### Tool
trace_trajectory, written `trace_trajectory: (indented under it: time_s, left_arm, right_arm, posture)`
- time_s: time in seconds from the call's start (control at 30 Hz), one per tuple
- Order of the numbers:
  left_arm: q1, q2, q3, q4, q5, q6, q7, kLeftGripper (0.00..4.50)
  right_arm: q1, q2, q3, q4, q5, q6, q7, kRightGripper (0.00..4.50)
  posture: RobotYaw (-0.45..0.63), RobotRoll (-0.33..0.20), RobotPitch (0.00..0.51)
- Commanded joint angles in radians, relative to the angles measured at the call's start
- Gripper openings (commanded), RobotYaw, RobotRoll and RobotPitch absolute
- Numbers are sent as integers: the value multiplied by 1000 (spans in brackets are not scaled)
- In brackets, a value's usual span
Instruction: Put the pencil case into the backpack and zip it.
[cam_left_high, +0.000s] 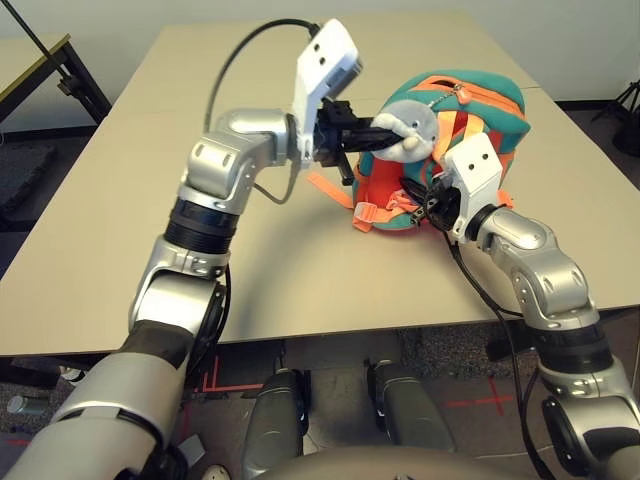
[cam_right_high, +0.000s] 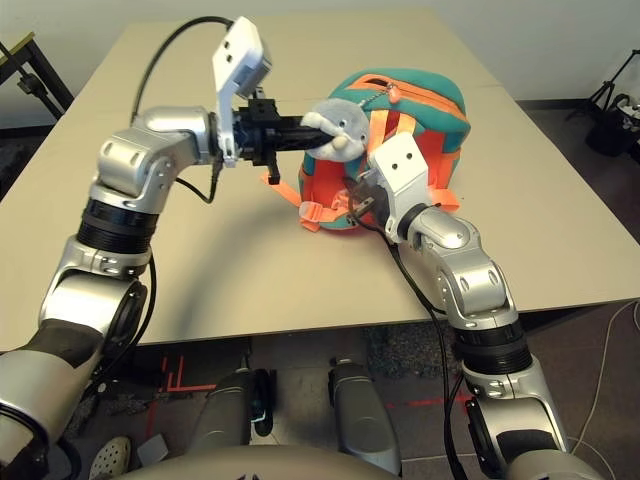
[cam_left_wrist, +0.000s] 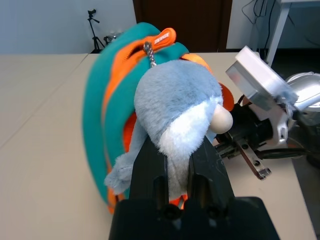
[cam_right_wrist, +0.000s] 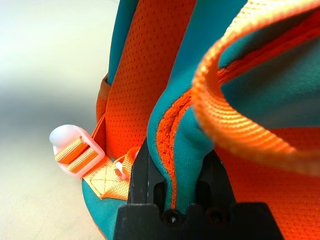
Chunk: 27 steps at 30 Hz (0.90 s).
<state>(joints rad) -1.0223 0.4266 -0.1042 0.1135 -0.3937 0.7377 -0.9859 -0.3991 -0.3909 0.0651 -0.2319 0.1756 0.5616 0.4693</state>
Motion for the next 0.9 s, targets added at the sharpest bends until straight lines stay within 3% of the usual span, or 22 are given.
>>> trace_trajectory:
  time_s: [0.03, 0.2, 0.4, 0.67, 0.9]
  left_arm:
    - [1, 100, 59, -15, 1, 33, 9, 197]
    - [64, 211, 84, 11, 18, 43, 18, 197]
    - [186, 252, 58, 15, 9, 77, 5, 196]
    - [302, 178, -33, 208, 70, -8, -12, 184]
    - [296, 91, -121, 434, 157, -143, -32, 182]
  right_arm:
    - [17, 6, 26, 20, -1, 6, 15, 193]
    - [15, 7, 26, 37, -4, -10, 23, 193]
    - [3, 10, 30, 59, -8, -28, 33, 193]
    - [-19, 11, 38, 91, -17, -54, 43, 193]
    - [-20, 12, 43, 90, -24, -59, 44, 193]
  posture:
    - [-171, 0, 109]
    - [-162, 0, 106]
    - [-141, 0, 87]
    - [-151, 0, 64]
    - [-150, 0, 63]
